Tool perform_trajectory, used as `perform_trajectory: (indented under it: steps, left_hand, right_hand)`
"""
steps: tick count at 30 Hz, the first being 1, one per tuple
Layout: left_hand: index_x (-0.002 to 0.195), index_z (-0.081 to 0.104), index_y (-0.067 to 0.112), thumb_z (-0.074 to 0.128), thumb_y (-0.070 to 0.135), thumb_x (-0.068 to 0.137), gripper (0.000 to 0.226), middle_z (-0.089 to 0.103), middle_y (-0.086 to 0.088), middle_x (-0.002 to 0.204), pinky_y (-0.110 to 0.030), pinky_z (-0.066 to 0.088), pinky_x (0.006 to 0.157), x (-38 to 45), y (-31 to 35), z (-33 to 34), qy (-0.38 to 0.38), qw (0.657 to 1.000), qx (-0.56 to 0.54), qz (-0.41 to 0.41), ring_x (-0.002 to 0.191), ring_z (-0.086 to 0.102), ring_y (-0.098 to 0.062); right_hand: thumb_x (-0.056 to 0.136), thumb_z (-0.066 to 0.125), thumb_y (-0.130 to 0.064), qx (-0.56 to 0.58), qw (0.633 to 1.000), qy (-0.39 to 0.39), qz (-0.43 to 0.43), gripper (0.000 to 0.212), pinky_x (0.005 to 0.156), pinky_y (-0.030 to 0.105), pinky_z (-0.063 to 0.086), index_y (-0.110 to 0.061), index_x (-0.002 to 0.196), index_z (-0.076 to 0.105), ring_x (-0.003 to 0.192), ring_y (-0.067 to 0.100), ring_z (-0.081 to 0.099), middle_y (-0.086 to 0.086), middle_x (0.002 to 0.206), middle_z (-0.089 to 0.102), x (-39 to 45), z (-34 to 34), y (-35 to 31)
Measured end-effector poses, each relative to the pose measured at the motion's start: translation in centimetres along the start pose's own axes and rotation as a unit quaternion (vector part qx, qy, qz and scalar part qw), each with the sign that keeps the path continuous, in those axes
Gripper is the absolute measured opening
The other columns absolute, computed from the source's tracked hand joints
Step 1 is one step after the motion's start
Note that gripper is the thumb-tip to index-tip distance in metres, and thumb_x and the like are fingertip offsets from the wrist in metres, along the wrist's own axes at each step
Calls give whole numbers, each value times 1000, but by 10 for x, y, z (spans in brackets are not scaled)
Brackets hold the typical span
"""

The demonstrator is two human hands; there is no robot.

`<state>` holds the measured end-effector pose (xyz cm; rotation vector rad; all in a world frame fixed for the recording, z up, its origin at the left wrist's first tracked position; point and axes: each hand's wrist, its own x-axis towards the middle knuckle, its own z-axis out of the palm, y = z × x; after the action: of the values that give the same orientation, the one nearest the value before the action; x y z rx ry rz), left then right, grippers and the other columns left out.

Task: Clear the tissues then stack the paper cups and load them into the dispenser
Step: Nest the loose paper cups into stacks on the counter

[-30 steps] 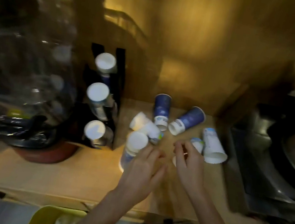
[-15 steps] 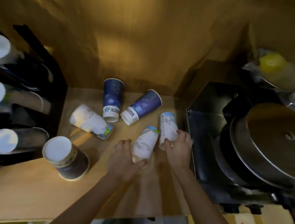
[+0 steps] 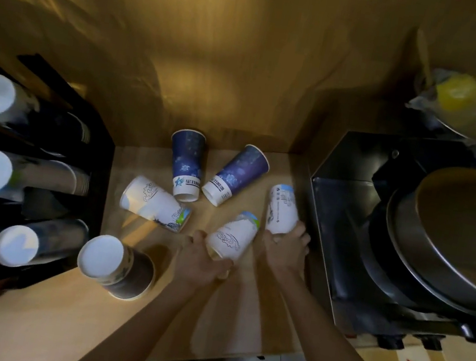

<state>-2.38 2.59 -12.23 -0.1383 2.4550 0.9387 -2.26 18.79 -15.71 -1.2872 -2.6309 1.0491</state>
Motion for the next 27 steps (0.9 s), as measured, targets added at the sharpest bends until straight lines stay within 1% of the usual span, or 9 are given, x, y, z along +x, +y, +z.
perform_trajectory:
  steps: [3,7,9,11,14,17,21,24,27]
  left_hand:
    - [127,39,9,77,40,58,85,38,-17,127,-39,42,93,-3,3,-14,63,995,22,78,115,45,-36]
    - [134,35,10,81,31,56,93,34,-17,131,-38,43,90,-8,11,-25,129,975,32,178,116,43,-34]
    - [137,31,8,82,30,55,99,32,-19,136,-38,42,93,-7,10,-27,142,968,53,200,120,41,-34]
    - [137,31,5,81,30,54,100,34,-20,136,-39,40,95,-6,5,-26,140,964,76,211,120,40,-35]
    - [136,34,4,80,27,55,96,39,-20,133,-40,38,97,-2,-3,-25,127,969,43,210,120,39,-35]
    - [135,36,5,82,26,57,93,37,-19,137,-38,34,101,4,-6,-26,125,968,9,218,124,37,-33]
    - [138,31,12,83,26,57,97,27,-12,140,-29,31,102,6,-9,-26,110,967,-42,226,128,33,-26]
    - [139,26,13,83,22,55,102,29,-11,136,-26,31,101,5,-11,-25,117,964,-84,221,127,34,-23]
    - [140,21,12,83,22,54,106,30,-12,135,-36,37,106,6,-12,-20,132,961,-108,219,127,36,-25]
  right_hand:
    - [74,71,-27,20,1000,-10,-5,72,93,46,40,-2,129,33,114,44,42,25,128,41,-4,-3,0]
    - [71,73,-25,73,997,13,-20,79,99,43,36,1,133,31,120,41,39,25,132,40,-17,-20,-6]
    - [69,75,-22,136,989,39,-40,84,104,44,34,0,136,29,124,39,38,24,135,39,-23,-33,-11]
    - [67,77,-25,184,978,59,-73,88,104,48,38,-6,138,28,124,34,41,19,136,40,-29,-50,-19]
    - [69,78,-29,227,966,70,-105,84,94,36,45,-18,138,32,113,19,47,11,133,44,-39,-78,-35]
    - [65,79,-34,260,947,70,-177,81,96,35,47,-25,134,37,112,16,52,6,130,49,-53,-101,-57]
    - [60,77,-41,214,932,24,-290,79,95,26,43,-29,128,39,115,11,48,-3,126,49,-69,-108,-84]
    - [61,77,-40,154,912,-22,-381,77,94,11,33,-20,127,44,115,10,44,-16,118,44,-78,-96,-99]
    - [64,67,-49,90,888,-45,-449,72,96,9,28,-14,124,47,120,14,43,-4,124,52,-79,-80,-109]
